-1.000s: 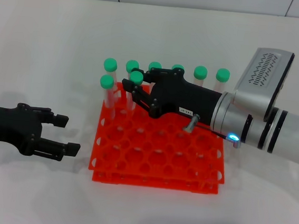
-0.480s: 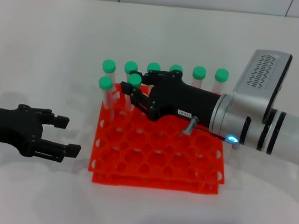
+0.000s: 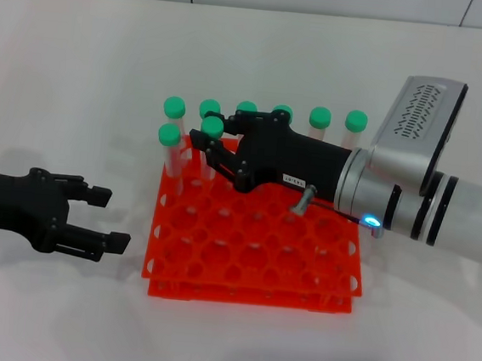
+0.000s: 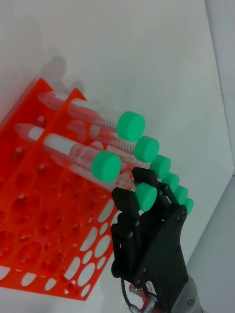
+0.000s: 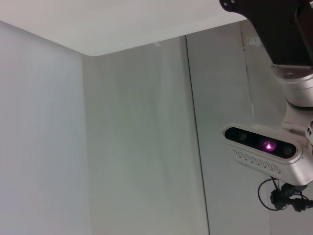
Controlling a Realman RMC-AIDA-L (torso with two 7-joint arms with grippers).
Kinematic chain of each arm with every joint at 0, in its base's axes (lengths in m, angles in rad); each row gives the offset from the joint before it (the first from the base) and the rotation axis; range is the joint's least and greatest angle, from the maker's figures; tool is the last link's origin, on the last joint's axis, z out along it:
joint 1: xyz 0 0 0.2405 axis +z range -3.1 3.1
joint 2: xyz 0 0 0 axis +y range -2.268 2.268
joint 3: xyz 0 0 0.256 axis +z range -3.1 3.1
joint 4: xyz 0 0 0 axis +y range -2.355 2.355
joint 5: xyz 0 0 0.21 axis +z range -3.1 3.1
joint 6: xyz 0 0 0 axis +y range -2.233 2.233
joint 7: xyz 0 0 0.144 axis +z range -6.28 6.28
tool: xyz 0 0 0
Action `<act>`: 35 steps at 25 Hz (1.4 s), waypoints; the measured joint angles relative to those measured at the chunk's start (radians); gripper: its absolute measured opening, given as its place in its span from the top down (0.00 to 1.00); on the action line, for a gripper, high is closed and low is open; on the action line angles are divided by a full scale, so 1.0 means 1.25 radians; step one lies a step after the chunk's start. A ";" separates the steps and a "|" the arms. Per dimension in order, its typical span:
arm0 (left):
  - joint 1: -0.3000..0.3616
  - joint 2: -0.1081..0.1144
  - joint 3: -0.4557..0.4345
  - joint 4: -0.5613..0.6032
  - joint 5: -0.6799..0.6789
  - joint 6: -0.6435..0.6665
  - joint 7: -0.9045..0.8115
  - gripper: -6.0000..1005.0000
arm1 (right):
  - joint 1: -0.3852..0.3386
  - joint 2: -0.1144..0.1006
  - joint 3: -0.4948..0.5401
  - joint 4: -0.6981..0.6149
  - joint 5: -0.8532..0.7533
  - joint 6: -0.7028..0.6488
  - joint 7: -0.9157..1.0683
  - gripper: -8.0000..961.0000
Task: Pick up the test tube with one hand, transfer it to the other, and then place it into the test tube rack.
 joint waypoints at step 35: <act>0.002 0.004 -0.005 -0.001 0.000 0.001 0.009 0.11 | 0.005 -0.005 -0.004 -0.021 -0.015 -0.056 0.007 0.53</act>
